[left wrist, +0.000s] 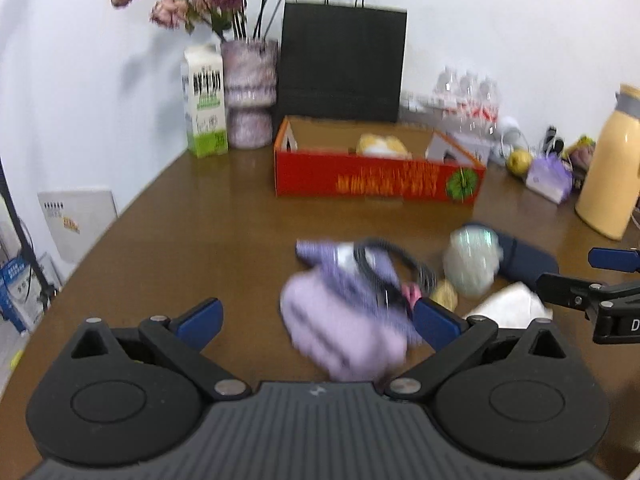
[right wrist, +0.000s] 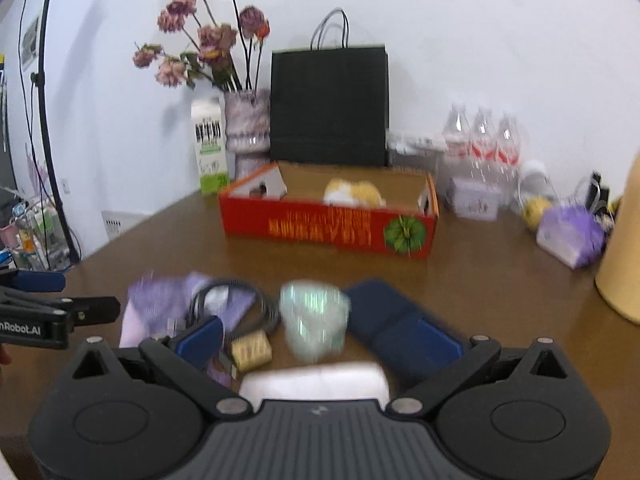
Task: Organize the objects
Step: 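Withdraw both tools back over the remaining items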
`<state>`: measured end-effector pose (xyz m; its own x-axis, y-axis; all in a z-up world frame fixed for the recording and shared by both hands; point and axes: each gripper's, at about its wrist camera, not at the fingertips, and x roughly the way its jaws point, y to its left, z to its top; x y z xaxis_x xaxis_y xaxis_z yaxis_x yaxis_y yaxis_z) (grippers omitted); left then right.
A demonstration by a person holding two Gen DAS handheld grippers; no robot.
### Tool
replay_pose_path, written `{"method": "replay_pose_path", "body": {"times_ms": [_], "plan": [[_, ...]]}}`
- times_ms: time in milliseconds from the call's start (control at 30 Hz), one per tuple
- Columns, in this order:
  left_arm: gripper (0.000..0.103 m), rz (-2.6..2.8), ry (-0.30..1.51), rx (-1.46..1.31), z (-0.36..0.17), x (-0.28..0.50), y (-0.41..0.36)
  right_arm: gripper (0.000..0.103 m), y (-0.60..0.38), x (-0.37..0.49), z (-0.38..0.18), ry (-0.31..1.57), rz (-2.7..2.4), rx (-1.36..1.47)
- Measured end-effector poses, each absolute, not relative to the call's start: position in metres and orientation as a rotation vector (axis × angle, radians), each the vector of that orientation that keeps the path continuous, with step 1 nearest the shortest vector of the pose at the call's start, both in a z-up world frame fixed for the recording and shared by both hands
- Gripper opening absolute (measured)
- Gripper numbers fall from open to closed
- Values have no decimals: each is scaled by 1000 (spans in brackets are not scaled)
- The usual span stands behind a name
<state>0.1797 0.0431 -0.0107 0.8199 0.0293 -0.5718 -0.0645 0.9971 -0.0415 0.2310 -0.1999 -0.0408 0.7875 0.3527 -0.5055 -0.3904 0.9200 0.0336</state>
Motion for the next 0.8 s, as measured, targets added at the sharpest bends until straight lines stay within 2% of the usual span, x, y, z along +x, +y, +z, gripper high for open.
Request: {"method": "replay_pose_path", "body": {"times_ms": [400, 567, 800], "plan": [[103, 67, 750, -142, -58, 162, 40, 103, -213, 186, -80, 601, 375, -49], [103, 99, 707, -82, -64, 155, 32, 103, -214, 179, -85, 611, 380, -31], [103, 119, 745, -43, -63, 153, 27, 103, -212, 176, -92, 638, 387, -18]]}}
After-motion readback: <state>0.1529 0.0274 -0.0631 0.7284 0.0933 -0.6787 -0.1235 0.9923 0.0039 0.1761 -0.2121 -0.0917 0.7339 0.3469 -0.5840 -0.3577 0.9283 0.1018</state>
